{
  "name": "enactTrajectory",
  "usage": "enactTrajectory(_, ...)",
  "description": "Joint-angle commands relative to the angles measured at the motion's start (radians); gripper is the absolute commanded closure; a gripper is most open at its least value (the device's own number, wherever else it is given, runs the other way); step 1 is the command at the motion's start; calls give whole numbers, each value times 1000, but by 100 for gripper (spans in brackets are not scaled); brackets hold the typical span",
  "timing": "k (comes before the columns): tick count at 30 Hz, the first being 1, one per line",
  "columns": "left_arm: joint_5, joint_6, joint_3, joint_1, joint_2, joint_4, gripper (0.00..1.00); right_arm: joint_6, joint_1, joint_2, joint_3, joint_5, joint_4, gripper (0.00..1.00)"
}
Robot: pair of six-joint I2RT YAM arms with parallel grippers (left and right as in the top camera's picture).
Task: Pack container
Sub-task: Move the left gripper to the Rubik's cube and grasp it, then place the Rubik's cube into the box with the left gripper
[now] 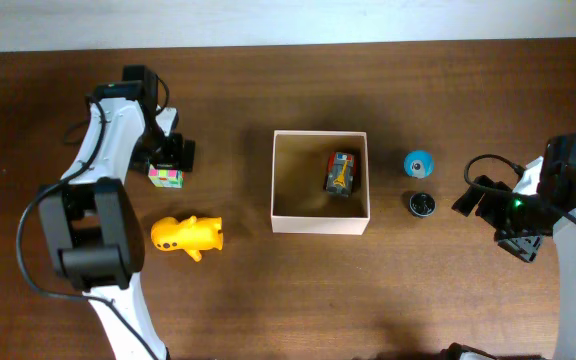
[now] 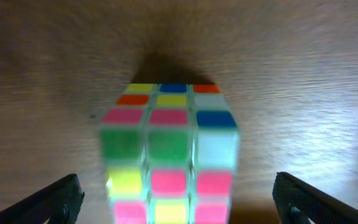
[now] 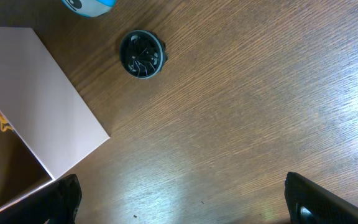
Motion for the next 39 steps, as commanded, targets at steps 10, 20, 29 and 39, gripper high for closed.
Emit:
enactTrajectory(10, 1, 20, 3, 7, 29, 54, 4, -7, -6, -1, 15, 2, -3, 1)
enactTrajectory(20, 4, 19, 8, 7, 28, 4, 40, -7, -6, -1, 15, 2, -4, 1)
enactTrajectory(29, 4, -42, 276, -23, -42, -206, 62, -7, -6, -1, 15, 2, -3, 1)
enactTrajectory(39, 42, -201, 544, -241, -188, -358, 62, -7, -6, -1, 15, 2, -5, 1)
